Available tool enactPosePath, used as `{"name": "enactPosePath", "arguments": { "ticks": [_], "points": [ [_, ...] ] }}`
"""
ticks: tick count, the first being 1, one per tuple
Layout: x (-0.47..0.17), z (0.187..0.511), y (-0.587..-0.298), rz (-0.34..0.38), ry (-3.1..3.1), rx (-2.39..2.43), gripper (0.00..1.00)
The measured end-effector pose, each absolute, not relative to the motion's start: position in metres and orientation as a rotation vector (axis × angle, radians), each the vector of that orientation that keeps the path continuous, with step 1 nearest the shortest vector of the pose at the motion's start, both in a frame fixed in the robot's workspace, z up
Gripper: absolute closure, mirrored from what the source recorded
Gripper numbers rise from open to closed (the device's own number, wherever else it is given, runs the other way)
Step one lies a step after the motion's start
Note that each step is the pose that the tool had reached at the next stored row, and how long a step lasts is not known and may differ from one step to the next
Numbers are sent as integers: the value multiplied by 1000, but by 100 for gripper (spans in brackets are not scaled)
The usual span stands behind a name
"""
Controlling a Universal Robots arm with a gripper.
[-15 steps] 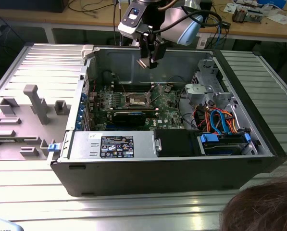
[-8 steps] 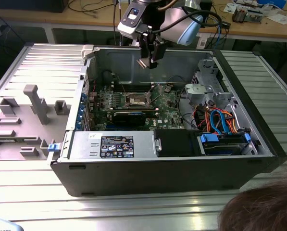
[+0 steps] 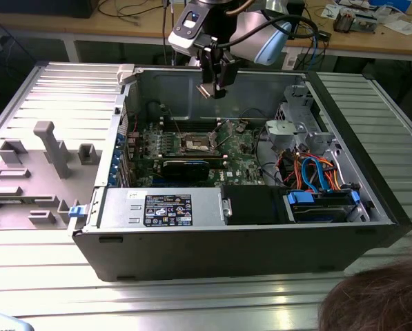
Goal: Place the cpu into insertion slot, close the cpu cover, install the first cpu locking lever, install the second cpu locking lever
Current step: 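Place the cpu into insertion slot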
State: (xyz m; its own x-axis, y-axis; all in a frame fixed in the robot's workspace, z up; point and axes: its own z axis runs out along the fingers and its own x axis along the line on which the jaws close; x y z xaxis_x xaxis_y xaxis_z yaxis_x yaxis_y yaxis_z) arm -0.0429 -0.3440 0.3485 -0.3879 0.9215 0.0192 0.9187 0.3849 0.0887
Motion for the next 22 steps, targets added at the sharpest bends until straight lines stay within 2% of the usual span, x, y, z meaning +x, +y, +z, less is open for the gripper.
{"name": "enactPosePath", "arguments": {
  "ticks": [22],
  "points": [
    [-43, 348, -344, 131, 2553, 1765, 46]
  ]
}}
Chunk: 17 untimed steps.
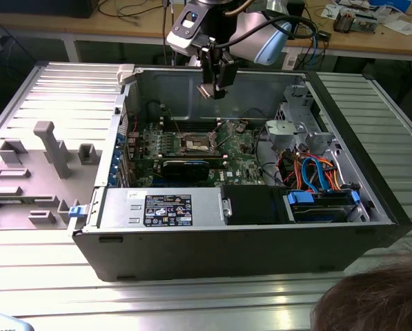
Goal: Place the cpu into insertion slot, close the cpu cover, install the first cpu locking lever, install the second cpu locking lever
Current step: 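Place the cpu into insertion slot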
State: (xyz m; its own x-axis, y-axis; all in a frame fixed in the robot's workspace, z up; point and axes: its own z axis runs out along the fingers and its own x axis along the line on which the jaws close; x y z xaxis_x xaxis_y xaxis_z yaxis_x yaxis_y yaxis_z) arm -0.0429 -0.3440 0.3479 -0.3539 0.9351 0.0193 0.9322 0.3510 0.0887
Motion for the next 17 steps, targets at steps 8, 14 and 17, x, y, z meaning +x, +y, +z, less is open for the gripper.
{"name": "enactPosePath", "arguments": {
  "ticks": [8, 14, 17],
  "points": [
    [-43, 348, -344, 130, 2542, 1781, 46],
    [-43, 348, -344, 130, 2533, 1792, 46],
    [-43, 347, -344, 130, 2530, 1797, 46]
  ]
}}
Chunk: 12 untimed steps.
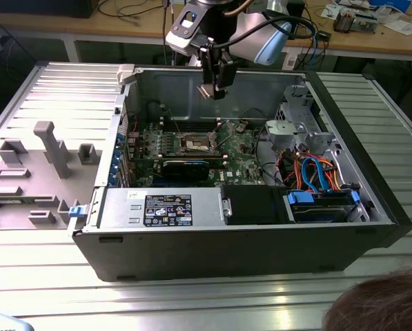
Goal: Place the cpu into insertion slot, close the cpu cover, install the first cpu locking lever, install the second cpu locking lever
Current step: 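Place the cpu into insertion slot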
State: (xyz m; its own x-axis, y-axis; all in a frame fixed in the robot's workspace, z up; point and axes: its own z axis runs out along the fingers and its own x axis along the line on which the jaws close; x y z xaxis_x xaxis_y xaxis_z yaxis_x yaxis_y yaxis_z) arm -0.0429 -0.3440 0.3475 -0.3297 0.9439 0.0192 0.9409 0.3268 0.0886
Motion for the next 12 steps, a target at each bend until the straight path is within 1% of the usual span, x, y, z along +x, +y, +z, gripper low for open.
{"name": "enactPosePath", "arguments": {
  "ticks": [12],
  "points": [
    [-43, 347, -344, 129, 2519, 1811, 46]
  ]
}}
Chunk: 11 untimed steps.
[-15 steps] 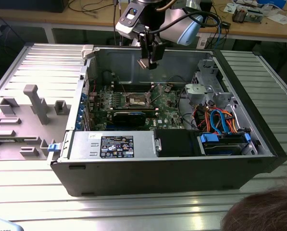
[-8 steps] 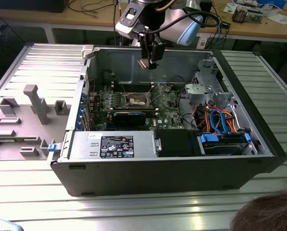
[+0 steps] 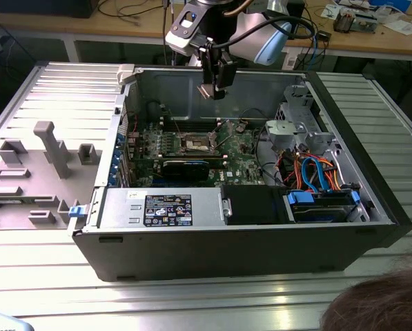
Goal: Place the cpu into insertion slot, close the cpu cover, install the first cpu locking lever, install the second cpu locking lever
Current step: 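Place the cpu into insertion slot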
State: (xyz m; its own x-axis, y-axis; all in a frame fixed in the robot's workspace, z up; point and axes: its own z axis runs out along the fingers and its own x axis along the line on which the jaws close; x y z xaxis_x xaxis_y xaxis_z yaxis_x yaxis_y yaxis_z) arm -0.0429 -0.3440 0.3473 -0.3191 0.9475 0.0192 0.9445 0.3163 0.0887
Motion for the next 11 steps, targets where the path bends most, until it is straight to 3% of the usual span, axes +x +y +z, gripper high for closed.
{"name": "enactPosePath", "arguments": {
  "ticks": [11],
  "points": [
    [-43, 347, -344, 129, 2510, 1824, 46]
  ]
}}
